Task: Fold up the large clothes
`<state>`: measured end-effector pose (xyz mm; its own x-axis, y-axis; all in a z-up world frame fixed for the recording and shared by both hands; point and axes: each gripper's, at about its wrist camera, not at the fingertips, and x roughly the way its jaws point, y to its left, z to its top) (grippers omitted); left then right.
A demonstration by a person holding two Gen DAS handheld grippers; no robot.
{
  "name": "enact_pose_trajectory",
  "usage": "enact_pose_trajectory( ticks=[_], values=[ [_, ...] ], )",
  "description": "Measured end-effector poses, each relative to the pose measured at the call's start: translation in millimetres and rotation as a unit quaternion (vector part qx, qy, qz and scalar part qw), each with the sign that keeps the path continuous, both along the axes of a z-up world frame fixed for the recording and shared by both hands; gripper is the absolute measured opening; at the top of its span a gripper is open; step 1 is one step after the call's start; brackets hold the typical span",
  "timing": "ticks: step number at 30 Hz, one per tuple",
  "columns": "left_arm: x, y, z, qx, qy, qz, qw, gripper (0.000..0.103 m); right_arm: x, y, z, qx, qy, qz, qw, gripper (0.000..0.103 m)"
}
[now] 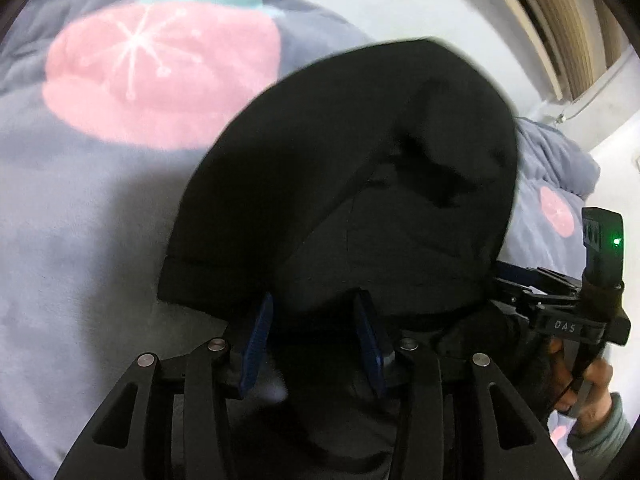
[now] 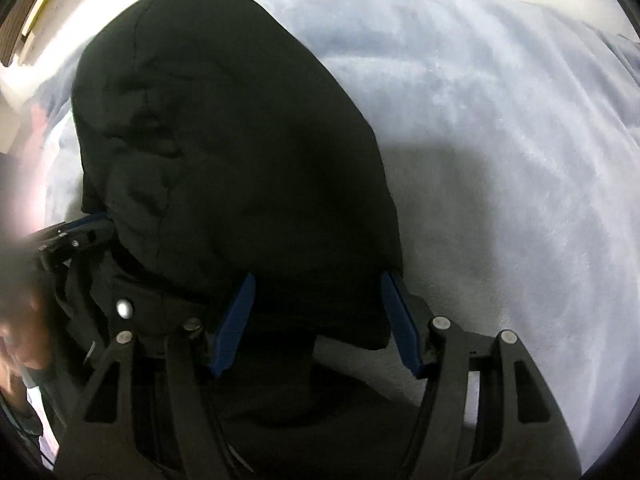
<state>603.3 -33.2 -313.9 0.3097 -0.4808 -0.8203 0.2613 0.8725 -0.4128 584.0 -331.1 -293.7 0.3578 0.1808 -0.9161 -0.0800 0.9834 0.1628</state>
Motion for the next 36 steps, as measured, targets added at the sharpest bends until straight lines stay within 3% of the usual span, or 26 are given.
enact_pose_trajectory(
  ticks=[5, 8, 11, 17, 19, 21, 22, 23, 24, 25, 26, 28, 36],
  values=[
    [-16.0, 25.0, 54.6, -0.052, -0.089, 0.001, 0.9946, 0.044, -7.1, -24.0, 48.7, 0.056, -0.057, 0.005, 0.997, 0.064],
    [-3.4, 53.4, 70.1, -0.048, -0.114, 0.079, 0.9891, 0.066, 3.1, -37.6, 61.7, 0.053, -0.08, -0.014, 0.995, 0.074],
    [19.8, 70.0, 53.3, -0.046, -0.078, 0.122, 0.9884, 0.069, 21.9, -49.8, 49.3, 0.062, -0.061, -0.027, 0.996, 0.075],
    [40.9, 46.3, -10.4, -0.086, 0.039, 0.079, 0.9924, 0.069, 52.4, -47.2, -0.1, 0.122, 0.016, -0.019, 0.992, 0.074],
    [37.6, 33.7, -20.0, -0.068, 0.033, 0.079, 0.994, 0.069, 54.3, -27.1, -15.5, 0.131, 0.029, 0.0, 0.991, 0.074],
    [33.5, 21.9, -25.9, -0.038, 0.02, 0.078, 0.996, 0.069, 53.4, -12.5, -21.6, 0.103, 0.028, 0.01, 0.994, 0.073],
    [30.8, 19.4, -25.3, -0.03, 0.012, 0.079, 0.9964, 0.063, 50.2, -5.5, -19.8, 0.087, 0.017, 0.015, 0.996, 0.068],
    [26.1, 16.8, -22.3, -0.024, 0.001, 0.079, 0.9966, 0.054, 47.1, -2.2, -17.2, 0.088, 0.011, 0.017, 0.996, 0.056],
    [25.2, 13.9, -18.0, -0.027, -0.005, 0.075, 0.9968, 0.028, 45.0, 0.2, -15.0, 0.089, 0.008, 0.018, 0.996, 0.048],
    [21.5, 13.7, -11.6, -0.025, -0.014, 0.072, 0.997, 0.018, 41.1, 4.5, -8.6, 0.084, 0.001, 0.021, 0.996, 0.034],
    [16.9, 12.5, -4.1, -0.019, -0.028, 0.067, 0.9972, 0.016, 34.6, 8.5, 0.8, 0.069, -0.013, 0.028, 0.997, 0.025],
    [0.6, 10.4, 18.2, -0.01, -0.063, 0.05, 0.9967, 0.014, 21.2, 15.1, 19.1, 0.046, -0.037, 0.042, 0.997, 0.018],
    [-117.6, 48.1, 119.3, -0.04, -0.172, 0.04, 0.9836, 0.014, -105.7, 33.9, 117.4, 0.004, -0.148, 0.099, 0.984, 0.013]
  ],
)
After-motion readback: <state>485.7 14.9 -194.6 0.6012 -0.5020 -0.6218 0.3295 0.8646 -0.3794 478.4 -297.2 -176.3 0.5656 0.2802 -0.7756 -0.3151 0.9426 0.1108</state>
